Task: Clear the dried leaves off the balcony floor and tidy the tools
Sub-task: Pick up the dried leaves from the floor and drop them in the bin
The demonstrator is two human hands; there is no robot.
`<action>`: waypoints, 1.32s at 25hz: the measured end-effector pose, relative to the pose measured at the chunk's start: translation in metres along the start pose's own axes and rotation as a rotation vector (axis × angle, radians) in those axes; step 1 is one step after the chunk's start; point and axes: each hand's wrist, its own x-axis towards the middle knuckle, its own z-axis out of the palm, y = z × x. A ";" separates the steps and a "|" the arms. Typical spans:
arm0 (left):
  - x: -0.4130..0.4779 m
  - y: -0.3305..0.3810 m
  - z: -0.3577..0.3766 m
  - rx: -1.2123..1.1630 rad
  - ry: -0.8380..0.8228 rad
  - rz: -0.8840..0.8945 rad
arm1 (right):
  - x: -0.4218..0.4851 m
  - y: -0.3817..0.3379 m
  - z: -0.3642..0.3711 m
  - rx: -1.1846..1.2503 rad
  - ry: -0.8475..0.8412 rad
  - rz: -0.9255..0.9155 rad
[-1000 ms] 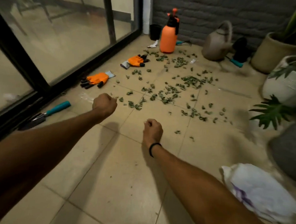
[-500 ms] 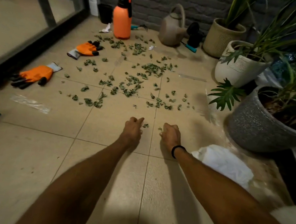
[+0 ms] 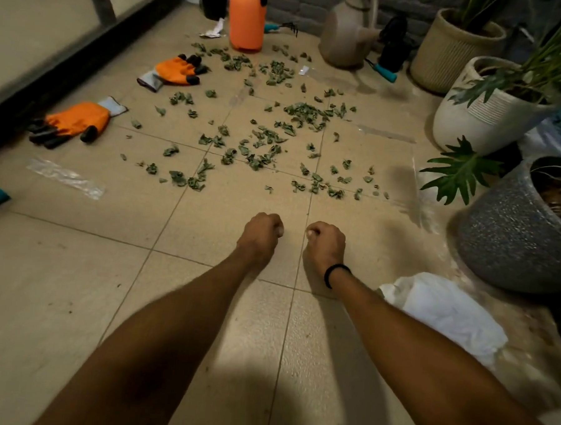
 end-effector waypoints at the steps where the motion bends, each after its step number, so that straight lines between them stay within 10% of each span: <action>1: 0.003 -0.003 -0.013 -0.209 0.010 -0.148 | 0.005 -0.004 -0.002 0.111 -0.051 0.086; 5: 0.001 -0.019 -0.073 -1.071 -0.020 -0.596 | 0.008 -0.012 -0.009 0.193 -0.217 0.095; 13: -0.038 -0.039 -0.118 -1.499 -0.019 -0.787 | -0.035 -0.066 0.035 -0.064 -0.445 -0.384; 20: -0.027 -0.041 -0.103 -1.352 0.093 -0.908 | -0.040 -0.068 0.048 -0.245 -0.275 -0.480; 29: 0.031 -0.012 -0.046 -0.893 0.160 -0.641 | 0.063 -0.024 -0.025 0.862 -0.048 0.524; 33: 0.052 0.014 -0.021 -0.278 0.194 -0.273 | 0.108 0.021 -0.059 0.379 0.165 0.517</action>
